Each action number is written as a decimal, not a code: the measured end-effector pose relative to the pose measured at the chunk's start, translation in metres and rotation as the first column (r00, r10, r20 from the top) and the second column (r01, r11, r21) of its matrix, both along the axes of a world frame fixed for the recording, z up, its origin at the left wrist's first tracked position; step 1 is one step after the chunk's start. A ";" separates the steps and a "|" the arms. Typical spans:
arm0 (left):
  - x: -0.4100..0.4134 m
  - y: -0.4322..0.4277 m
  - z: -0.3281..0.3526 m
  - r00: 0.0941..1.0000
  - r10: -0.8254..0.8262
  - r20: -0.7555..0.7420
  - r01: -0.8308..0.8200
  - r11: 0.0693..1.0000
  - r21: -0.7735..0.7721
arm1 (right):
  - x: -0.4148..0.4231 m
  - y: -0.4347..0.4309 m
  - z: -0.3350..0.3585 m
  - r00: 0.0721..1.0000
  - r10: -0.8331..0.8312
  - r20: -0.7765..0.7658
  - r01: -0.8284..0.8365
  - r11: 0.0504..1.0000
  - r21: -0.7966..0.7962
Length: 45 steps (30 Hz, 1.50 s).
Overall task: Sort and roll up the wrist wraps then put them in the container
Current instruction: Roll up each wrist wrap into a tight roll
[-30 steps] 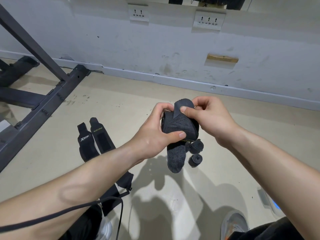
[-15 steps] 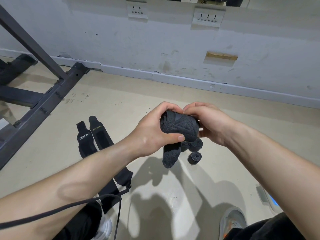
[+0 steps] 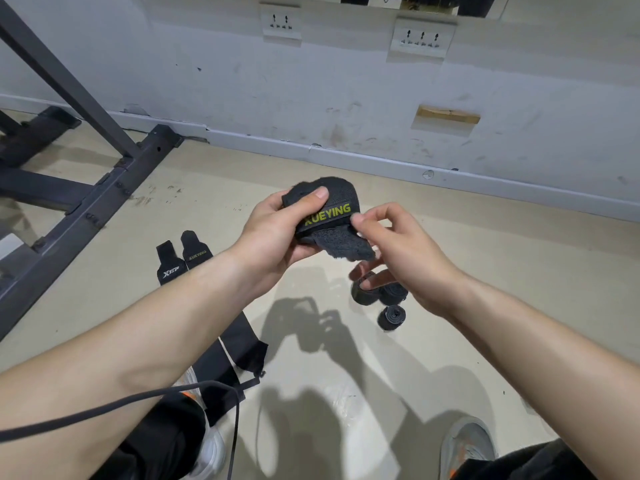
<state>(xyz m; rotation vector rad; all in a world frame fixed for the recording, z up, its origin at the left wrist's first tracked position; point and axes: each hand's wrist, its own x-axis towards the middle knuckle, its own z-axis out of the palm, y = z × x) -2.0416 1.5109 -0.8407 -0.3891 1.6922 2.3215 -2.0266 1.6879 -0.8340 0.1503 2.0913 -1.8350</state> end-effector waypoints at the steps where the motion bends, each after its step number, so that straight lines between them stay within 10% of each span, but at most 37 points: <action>1: 0.000 -0.001 -0.001 1.000 -0.007 0.012 0.007 1.000 0.016 | 0.003 -0.003 0.000 1.000 0.021 0.005 -0.021 0.999 -0.047; 28: -0.017 -0.017 -0.022 0.996 -0.056 -0.068 0.038 0.972 -0.231 | 0.001 0.001 0.007 0.963 0.221 -0.151 -0.210 0.974 0.086; 45: -0.022 -0.022 -0.015 0.954 -0.046 0.297 -0.003 0.987 0.161 | -0.002 0.007 -0.001 0.966 0.252 -0.065 -0.245 0.965 0.093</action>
